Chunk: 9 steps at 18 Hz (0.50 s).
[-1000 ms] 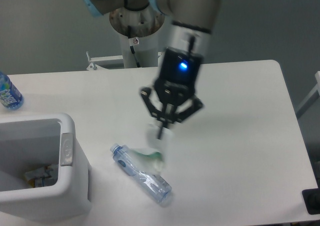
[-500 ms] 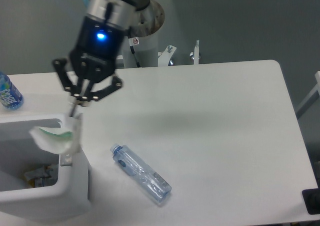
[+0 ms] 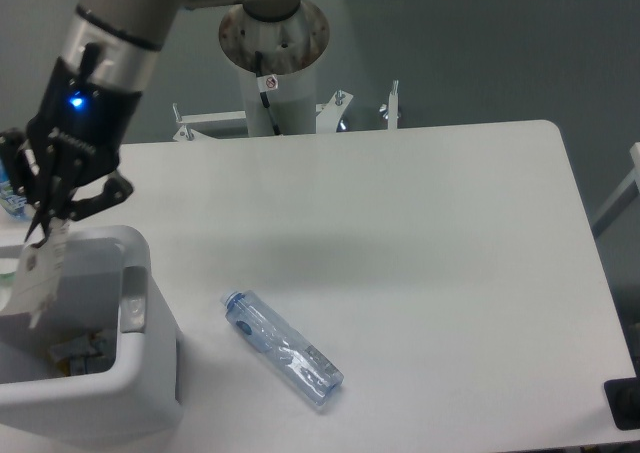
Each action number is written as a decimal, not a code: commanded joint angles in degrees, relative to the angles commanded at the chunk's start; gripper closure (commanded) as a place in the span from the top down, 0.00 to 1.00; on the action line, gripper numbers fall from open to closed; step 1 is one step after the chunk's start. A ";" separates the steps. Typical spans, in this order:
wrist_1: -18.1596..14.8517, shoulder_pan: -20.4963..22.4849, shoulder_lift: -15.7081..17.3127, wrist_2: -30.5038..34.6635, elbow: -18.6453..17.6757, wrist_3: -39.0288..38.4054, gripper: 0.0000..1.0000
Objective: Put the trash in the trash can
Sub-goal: 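Open the gripper to drop the wrapper into the bin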
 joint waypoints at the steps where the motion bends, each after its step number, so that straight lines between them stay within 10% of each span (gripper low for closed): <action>1: 0.09 -0.35 -0.27 0.00 -0.26 0.44 0.00; 2: 0.00 -0.36 -0.53 -0.17 -0.09 0.53 0.21; 4: 0.26 -0.53 -0.71 0.00 0.61 0.79 0.95; 9: -0.44 -0.45 -0.09 0.00 0.79 1.23 1.00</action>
